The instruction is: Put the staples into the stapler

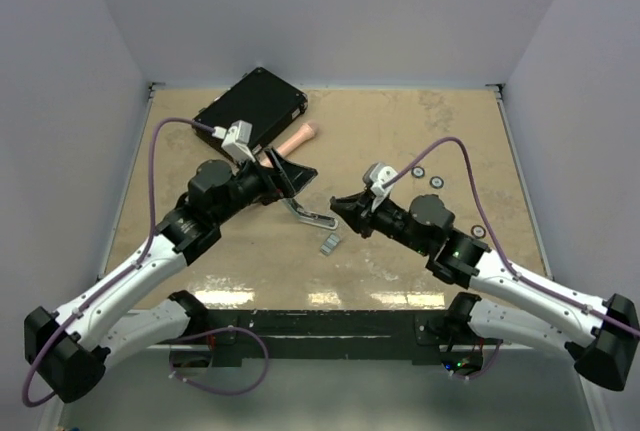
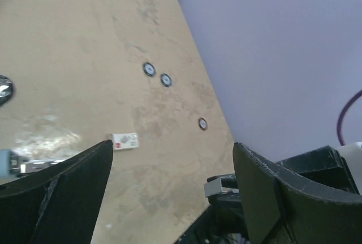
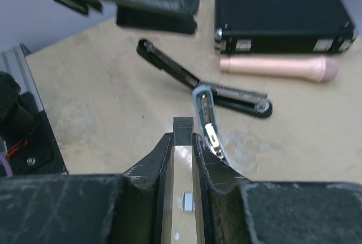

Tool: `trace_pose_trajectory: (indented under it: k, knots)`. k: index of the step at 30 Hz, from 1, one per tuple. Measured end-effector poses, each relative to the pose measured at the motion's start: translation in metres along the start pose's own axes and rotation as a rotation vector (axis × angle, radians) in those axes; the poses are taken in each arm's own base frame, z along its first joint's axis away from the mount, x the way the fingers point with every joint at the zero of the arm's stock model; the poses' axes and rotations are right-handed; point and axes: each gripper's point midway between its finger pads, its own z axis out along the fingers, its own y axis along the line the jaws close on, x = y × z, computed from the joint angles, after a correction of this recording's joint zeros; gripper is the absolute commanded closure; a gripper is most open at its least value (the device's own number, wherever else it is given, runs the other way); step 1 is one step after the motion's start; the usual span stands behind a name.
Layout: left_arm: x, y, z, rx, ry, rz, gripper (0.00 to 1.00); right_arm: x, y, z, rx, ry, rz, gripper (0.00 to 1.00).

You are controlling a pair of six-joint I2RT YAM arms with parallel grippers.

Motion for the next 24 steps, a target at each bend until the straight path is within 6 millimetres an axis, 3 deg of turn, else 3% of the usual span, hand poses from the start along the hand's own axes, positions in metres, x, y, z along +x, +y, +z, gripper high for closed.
trace_pose_trajectory:
  k: [6, 10, 24]
  knots:
    - [0.021, -0.035, 0.014, 0.178, 0.133, -0.139, 0.08, -0.049, 0.002, -0.016, -0.01, -0.2, -0.081, 0.89]
    - [0.025, -0.059, 0.013, 0.293, 0.186, -0.222, 0.09, -0.069, 0.002, -0.02, -0.009, -0.276, -0.126, 0.89]
    - [0.038, -0.098, 0.002, 0.451, 0.29, -0.341, 0.17, -0.079, 0.003, -0.017, -0.013, -0.337, -0.174, 0.89]
